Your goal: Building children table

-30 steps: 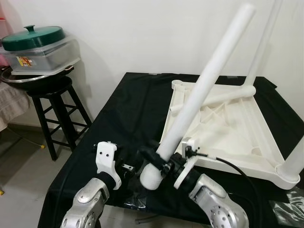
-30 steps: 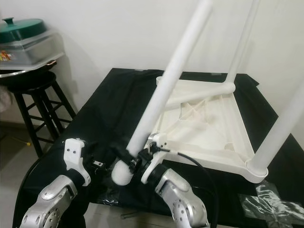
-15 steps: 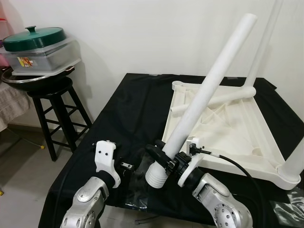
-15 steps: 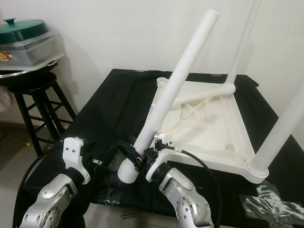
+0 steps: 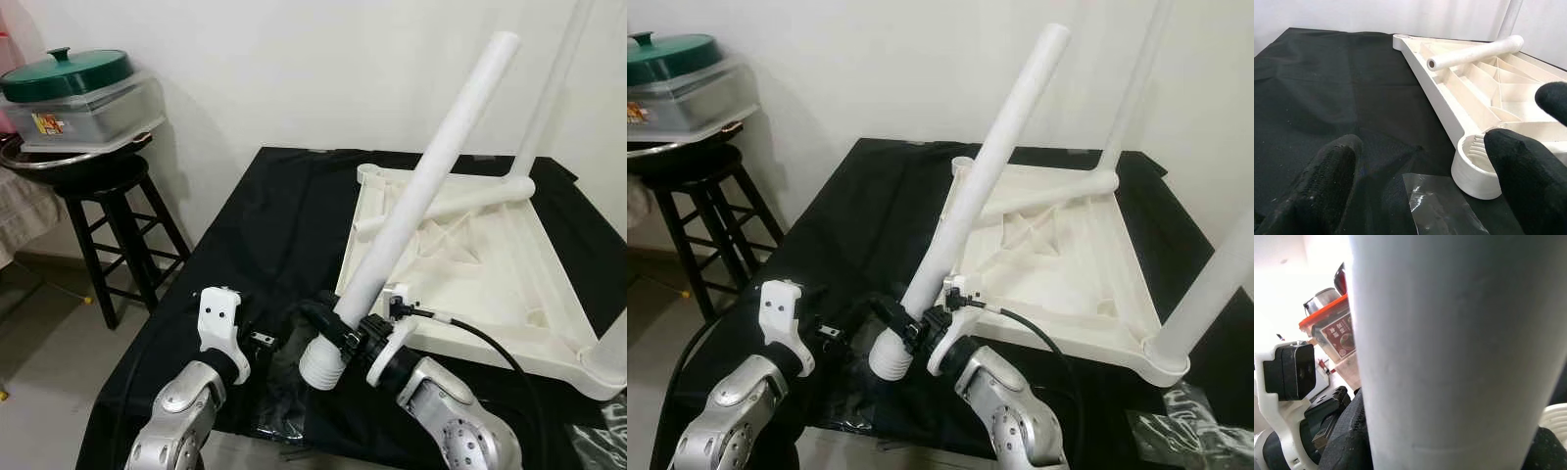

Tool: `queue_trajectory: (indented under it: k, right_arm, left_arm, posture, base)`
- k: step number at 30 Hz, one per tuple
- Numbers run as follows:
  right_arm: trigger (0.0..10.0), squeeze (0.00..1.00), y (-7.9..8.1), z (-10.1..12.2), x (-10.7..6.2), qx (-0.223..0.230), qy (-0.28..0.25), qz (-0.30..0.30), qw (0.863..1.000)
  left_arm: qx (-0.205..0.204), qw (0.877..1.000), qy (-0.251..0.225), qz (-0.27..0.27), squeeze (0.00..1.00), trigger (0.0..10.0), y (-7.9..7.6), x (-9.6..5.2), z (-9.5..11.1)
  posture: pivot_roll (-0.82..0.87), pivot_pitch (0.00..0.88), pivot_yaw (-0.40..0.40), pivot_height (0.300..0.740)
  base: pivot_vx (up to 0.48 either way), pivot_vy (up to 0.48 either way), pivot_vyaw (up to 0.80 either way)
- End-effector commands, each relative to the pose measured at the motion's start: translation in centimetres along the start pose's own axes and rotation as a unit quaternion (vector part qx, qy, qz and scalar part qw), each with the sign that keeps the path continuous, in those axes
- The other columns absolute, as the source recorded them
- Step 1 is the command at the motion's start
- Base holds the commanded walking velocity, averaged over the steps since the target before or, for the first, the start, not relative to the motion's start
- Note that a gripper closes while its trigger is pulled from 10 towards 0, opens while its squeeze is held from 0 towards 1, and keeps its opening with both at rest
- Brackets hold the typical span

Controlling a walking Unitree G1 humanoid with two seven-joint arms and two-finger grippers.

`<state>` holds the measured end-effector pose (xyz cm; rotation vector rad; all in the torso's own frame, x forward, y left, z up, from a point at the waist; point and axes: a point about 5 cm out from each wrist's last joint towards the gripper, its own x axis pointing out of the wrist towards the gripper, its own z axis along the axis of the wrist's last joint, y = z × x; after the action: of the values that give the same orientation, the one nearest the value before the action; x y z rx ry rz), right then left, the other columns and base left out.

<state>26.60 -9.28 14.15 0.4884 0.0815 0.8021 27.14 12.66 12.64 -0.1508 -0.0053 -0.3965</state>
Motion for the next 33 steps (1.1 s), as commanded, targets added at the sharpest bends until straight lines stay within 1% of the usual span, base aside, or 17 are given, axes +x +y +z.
queue_trajectory:
  k: [1, 20, 23, 27, 28, 30, 31, 32, 33]
  right_arm:
    - [10.0, 0.00, 0.6, 0.7, 0.3, -0.008, -0.009, 0.020, 1.000]
    - [10.0, 0.00, 0.5, 0.7, 0.7, -0.030, -0.004, 0.023, 0.999]
    - [10.0, 0.00, 0.7, 1.0, 0.8, -0.044, -0.011, 0.024, 0.999]
    - [10.0, 0.00, 0.8, 1.1, 0.9, -0.050, -0.014, 0.026, 0.998]
    - [10.0, 0.00, 0.7, 1.4, 0.9, -0.062, -0.016, 0.026, 0.998]
    - [10.0, 0.00, 0.7, 1.4, 0.9, -0.062, -0.016, 0.026, 0.998]
    - [10.0, 0.00, 0.4, 1.6, 1.1, -0.079, -0.015, 0.022, 0.997]
    - [10.0, 0.00, 0.4, 1.6, 1.1, -0.079, -0.015, 0.022, 0.997]
    - [10.0, 0.00, 0.3, 1.9, 1.4, -0.096, -0.015, 0.021, 0.995]
  left_arm:
    - [0.004, 1.000, 0.001, -0.002, 0.00, 10.0, -0.1, 0.0, -0.1]
    - [0.015, 1.000, -0.002, 0.003, 0.00, 10.0, 0.3, 0.2, 0.0]
    - [0.015, 1.000, -0.008, 0.004, 0.00, 10.0, 0.3, 0.5, 0.3]
    - [0.019, 1.000, -0.010, 0.000, 0.00, 10.0, 0.1, 0.5, 0.4]
    - [0.027, 1.000, -0.012, 0.000, 0.00, 10.0, 0.1, 0.5, 0.5]
    - [0.027, 1.000, -0.012, 0.000, 0.00, 10.0, 0.1, 0.5, 0.5]
    - [0.034, 0.999, -0.013, 0.004, 0.00, 10.0, 0.3, 0.5, 0.6]
    - [0.034, 0.999, -0.013, 0.004, 0.00, 10.0, 0.3, 0.5, 0.6]
    - [0.035, 0.999, -0.016, 0.009, 0.00, 10.0, 0.5, 0.4, 0.8]
  posture:
    - [-0.04, 0.000, 0.022, 0.740]
    - [-0.05, 0.000, 0.020, 0.740]
    - [-0.04, 0.000, 0.015, 0.740]
    - [-0.04, 0.000, 0.009, 0.740]
    - [-0.03, 0.000, 0.006, 0.740]
    - [-0.03, 0.000, 0.006, 0.740]
    - [-0.02, 0.000, 0.003, 0.740]
    - [-0.02, 0.000, 0.003, 0.740]
    - [-0.02, 0.000, 0.004, 0.740]
  base:
    - [0.000, 0.000, 0.00]
    - [0.000, 0.000, 0.00]
    - [0.000, 0.000, 0.00]
    - [0.000, 0.000, 0.00]
    - [0.000, 0.000, 0.00]
    - [0.000, 0.000, 0.00]
    - [0.000, 0.000, 0.00]
    - [0.000, 0.000, 0.00]
    - [0.000, 0.000, 0.00]
